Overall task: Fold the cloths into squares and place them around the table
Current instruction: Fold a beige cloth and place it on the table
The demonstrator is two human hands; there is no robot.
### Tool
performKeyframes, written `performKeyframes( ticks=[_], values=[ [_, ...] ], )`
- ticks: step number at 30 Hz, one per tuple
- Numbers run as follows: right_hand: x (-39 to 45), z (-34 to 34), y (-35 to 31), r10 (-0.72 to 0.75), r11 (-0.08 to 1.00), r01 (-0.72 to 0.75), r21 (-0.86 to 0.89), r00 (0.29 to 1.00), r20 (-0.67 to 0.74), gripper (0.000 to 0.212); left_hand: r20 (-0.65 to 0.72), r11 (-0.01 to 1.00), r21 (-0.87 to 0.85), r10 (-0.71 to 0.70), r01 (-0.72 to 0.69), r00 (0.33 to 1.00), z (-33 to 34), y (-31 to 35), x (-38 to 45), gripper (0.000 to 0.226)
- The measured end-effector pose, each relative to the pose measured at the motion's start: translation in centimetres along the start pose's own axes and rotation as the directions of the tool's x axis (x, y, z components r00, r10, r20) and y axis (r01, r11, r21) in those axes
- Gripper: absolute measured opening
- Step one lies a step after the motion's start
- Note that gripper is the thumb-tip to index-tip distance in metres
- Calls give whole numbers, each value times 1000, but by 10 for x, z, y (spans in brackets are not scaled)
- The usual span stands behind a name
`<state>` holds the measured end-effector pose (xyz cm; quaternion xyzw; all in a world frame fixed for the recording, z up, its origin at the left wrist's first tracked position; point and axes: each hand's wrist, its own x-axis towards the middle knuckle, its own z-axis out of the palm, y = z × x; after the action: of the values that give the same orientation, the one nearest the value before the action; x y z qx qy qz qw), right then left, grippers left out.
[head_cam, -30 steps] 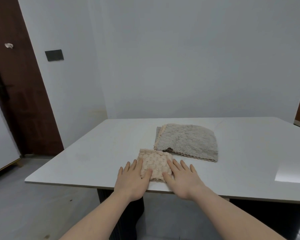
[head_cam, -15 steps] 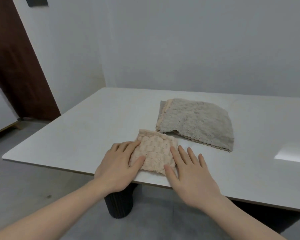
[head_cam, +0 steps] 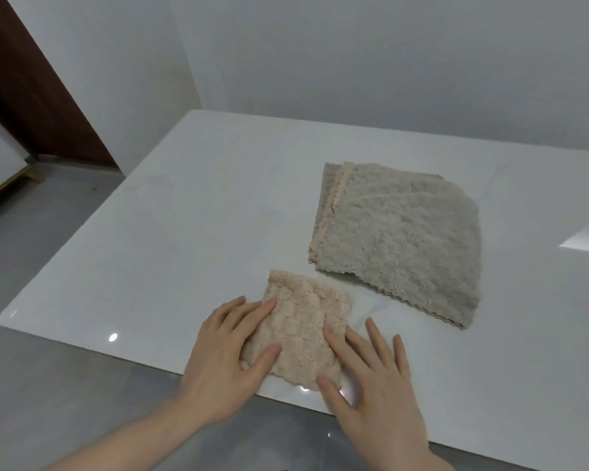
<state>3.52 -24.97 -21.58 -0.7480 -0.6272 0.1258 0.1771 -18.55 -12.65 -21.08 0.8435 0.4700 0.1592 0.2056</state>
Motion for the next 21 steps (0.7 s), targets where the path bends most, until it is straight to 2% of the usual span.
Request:
performKeyframes(
  ticks=[4, 6, 7, 8, 10, 14, 19, 21],
  values=[
    [8, -30, -8, 115, 957, -151, 246, 981, 154, 49, 62, 950, -247, -182, 191, 981, -24, 39, 5, 48],
    [7, -59, -21, 199, 865, -298, 404, 942, 269, 43, 144, 808, -433, -375, 399, 916, -53, 81, 5, 40],
    [5, -76, -29, 245, 784, -387, 485, 911, 331, 41, 180, 737, -492, -434, 463, 883, -69, 102, 2, 40],
    [2, -94, -38, 267, 708, -459, 537, 878, 397, 39, 191, 703, -525, -452, 479, 872, -84, 121, -4, 40],
    [-7, -129, -58, 273, 599, -533, 597, 837, 474, 35, 189, 700, -545, -433, 461, 881, -109, 150, -23, 43],
    [-16, -185, -82, 363, 388, -580, 716, 810, 460, 26, 130, 725, -554, -411, 410, 902, -163, 172, -46, 55],
    [-7, -212, -106, 358, 201, -600, 774, 781, 512, 57, 59, 715, -586, -431, 381, 900, -209, 171, -47, 57],
    [6, -215, -118, 307, 147, -615, 775, 773, 556, 61, 55, 708, -598, -432, 377, 900, -221, 168, -44, 58]
  ],
)
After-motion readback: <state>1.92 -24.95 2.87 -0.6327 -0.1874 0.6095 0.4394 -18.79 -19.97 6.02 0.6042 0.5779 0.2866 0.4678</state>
